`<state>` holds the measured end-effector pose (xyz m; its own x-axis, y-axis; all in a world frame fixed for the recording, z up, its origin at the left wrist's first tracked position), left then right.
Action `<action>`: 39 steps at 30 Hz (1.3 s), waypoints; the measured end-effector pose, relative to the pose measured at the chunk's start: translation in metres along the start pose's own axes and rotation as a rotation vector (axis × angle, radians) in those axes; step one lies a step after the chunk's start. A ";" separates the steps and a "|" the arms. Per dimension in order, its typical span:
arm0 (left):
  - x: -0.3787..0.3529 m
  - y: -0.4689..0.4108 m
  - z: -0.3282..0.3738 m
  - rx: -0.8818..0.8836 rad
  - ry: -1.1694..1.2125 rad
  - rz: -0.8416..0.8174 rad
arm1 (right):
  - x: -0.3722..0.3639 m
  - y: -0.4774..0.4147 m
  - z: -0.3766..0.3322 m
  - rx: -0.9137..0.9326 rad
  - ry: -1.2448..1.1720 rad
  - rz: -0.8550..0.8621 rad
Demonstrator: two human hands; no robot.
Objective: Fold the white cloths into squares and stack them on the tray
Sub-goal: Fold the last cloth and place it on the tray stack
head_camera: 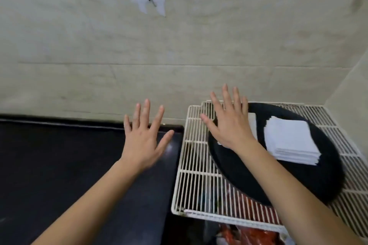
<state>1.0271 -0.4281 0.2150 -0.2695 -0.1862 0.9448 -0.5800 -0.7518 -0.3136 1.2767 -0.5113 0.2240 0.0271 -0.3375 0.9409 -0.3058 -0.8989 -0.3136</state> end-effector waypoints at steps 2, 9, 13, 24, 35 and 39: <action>0.013 0.027 -0.053 0.105 -0.053 -0.001 | -0.015 -0.010 -0.054 0.096 -0.047 -0.032; 0.068 0.119 -0.200 0.385 -0.026 0.108 | -0.029 -0.018 -0.235 0.287 -0.083 -0.032; 0.085 0.189 -0.283 0.456 -0.038 0.125 | -0.047 -0.012 -0.339 0.349 -0.098 -0.027; 0.180 0.340 -0.555 0.682 -0.137 0.120 | -0.095 0.021 -0.699 0.651 -0.167 -0.101; 0.181 0.359 -0.739 0.734 -0.202 0.051 | -0.167 -0.029 -0.871 0.714 -0.189 -0.128; 0.175 0.336 -0.822 0.735 -0.228 0.004 | -0.205 -0.073 -0.931 0.696 -0.248 -0.123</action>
<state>0.1532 -0.1936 0.1969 -0.0586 -0.2555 0.9650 0.1022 -0.9632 -0.2487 0.4071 -0.1162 0.1729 0.2610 -0.2020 0.9440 0.3837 -0.8756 -0.2934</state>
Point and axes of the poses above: each hand's wrist, its own y-axis away from the middle knuckle, its own x-axis out of the back of the hand, z = x × y, the point moved 1 cm from there along -y, towards the middle knuckle, and after that the axes turned 2 degrees about y, right-handed, at the moved point
